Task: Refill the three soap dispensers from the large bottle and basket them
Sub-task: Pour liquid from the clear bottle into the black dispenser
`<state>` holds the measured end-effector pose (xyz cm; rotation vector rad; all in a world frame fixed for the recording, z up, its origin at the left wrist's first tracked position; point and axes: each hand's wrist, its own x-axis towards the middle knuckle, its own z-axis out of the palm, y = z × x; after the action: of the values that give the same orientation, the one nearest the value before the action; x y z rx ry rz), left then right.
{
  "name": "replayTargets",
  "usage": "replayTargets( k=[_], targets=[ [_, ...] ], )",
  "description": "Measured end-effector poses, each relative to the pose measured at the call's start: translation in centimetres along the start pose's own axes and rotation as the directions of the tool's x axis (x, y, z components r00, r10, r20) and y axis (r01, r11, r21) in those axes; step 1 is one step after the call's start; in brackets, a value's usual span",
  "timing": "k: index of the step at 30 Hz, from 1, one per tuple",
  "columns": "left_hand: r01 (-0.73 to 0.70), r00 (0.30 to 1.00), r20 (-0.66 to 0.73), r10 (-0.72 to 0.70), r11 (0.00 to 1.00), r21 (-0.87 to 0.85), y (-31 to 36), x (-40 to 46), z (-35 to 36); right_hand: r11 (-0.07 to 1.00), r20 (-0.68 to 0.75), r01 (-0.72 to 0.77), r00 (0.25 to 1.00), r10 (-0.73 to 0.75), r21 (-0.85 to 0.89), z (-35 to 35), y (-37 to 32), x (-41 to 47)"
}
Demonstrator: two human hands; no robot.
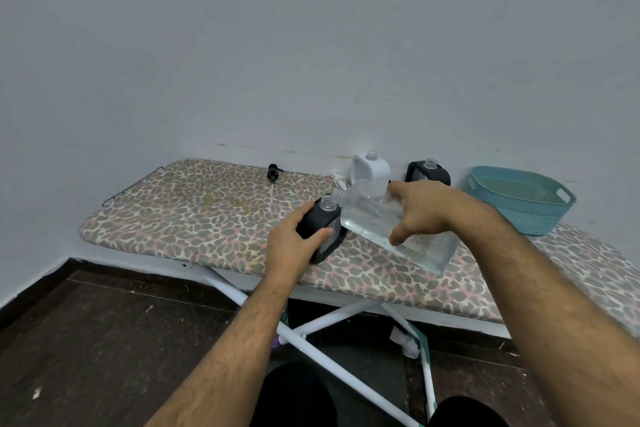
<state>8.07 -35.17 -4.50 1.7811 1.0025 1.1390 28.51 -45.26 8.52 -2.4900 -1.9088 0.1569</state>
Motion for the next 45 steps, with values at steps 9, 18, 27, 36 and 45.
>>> replayTargets(
  k=[9, 18, 27, 36, 45],
  targets=[
    [0.000, 1.000, -0.001, 0.000, 1.000, -0.006, 0.0, 0.0, 0.0, 1.000, 0.031, -0.005, 1.000, 0.005, -0.021, -0.7, -0.3, 0.2],
    [0.004, 1.000, -0.009, -0.004, 1.000, -0.001, 0.0, 0.0, 0.0, 1.000, 0.047, -0.004, 0.999, 0.006, -0.030, -1.1, -0.4, 0.2],
    [0.002, 1.000, -0.017, -0.002, 1.000, 0.005, 0.1, -0.1, 0.0, 0.999, 0.058, -0.011, 0.998, 0.013, -0.035, -1.4, -0.5, 0.4],
    [0.007, 1.000, -0.016, -0.007, 1.000, 0.003, 0.0, -0.1, 0.0, 1.000, 0.071, -0.009, 0.997, 0.011, -0.021, -1.7, -0.6, 0.3],
    [0.004, 1.000, -0.017, -0.004, 1.000, 0.011, 0.0, 0.0, 0.1, 1.000, 0.074, -0.006, 0.997, 0.007, -0.023, -1.8, -0.7, 0.4]
  ],
)
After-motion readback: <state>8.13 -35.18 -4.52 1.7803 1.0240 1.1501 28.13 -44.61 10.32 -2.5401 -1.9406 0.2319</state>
